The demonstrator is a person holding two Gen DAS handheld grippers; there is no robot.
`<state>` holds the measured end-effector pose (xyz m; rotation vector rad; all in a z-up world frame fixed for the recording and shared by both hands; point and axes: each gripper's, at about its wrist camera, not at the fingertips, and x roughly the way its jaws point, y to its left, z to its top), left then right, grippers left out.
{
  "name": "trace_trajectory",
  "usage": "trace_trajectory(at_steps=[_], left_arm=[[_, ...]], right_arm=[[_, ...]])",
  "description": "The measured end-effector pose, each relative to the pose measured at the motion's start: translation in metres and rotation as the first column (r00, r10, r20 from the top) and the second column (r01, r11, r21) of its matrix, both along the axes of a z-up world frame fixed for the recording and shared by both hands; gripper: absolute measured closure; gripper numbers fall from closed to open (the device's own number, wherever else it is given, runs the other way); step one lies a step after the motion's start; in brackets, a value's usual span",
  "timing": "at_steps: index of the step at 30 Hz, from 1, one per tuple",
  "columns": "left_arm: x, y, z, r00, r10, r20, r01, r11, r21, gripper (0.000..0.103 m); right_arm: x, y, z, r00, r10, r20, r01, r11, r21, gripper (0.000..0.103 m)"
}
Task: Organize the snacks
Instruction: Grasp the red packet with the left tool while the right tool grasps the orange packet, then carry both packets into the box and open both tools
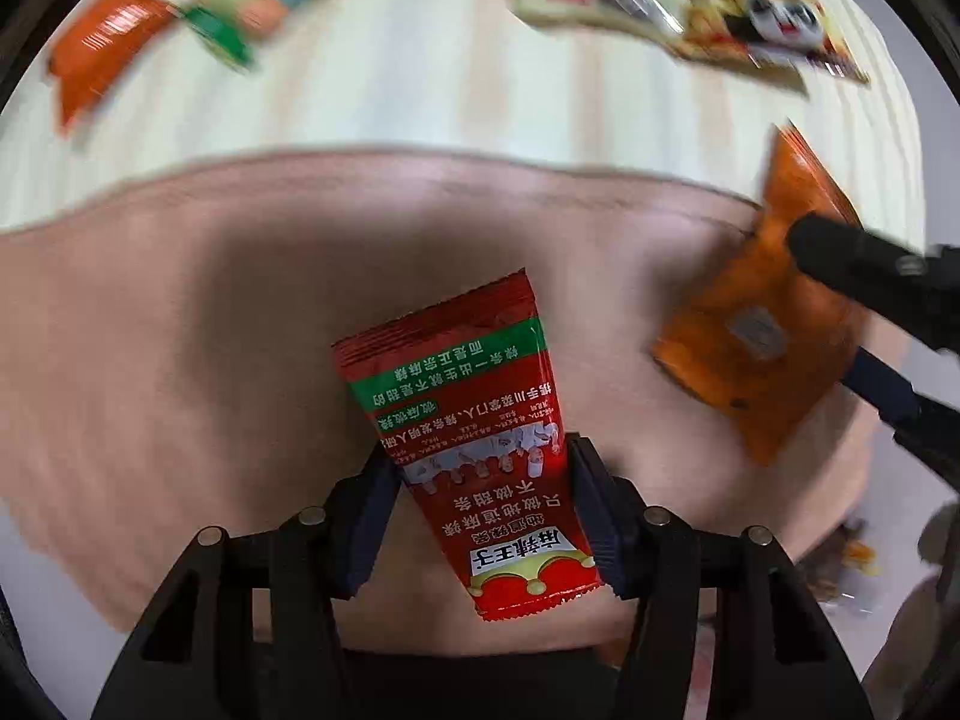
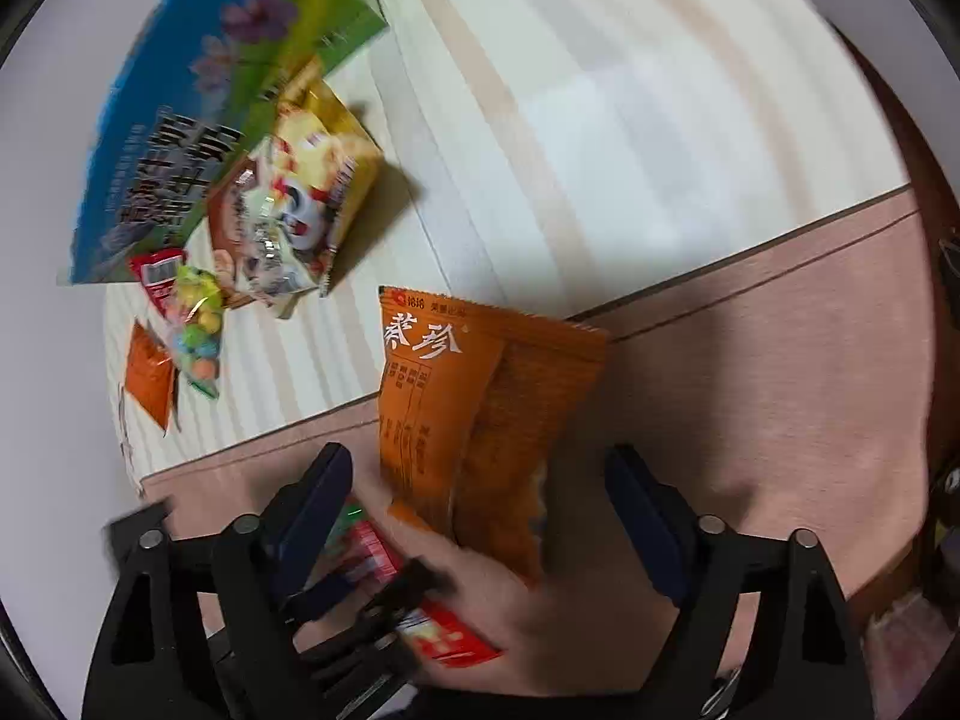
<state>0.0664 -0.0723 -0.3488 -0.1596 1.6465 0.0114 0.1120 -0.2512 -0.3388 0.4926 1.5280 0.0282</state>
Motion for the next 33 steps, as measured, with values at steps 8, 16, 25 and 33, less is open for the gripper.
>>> trace_trajectory(at_steps=[8,16,25,33], left_arm=[[0.020,0.057,0.005,0.999,0.036,0.039,-0.038,0.998,0.045,0.049],[0.044,0.056,0.013,0.995,-0.053,0.090,0.053,0.999,-0.008,0.049],[0.038,0.080,-0.006,0.996,0.083,-0.025,-0.086,0.978,-0.189,0.039],[0.026,0.076,-0.010,0.997,0.063,0.040,-0.059,0.993,-0.099,0.053]], right_arm=[[0.003,0.061,-0.003,0.959,0.281,0.026,-0.273,0.946,-0.174,0.044],[-0.019,0.106,-0.005,0.882,0.469,-0.045,-0.463,0.846,-0.266,0.045],[-0.028,0.084,-0.008,0.980,0.188,-0.061,-0.195,0.972,-0.133,0.020],[-0.033,0.077,-0.018,0.994,0.101,-0.051,-0.109,0.975,-0.193,0.035]])
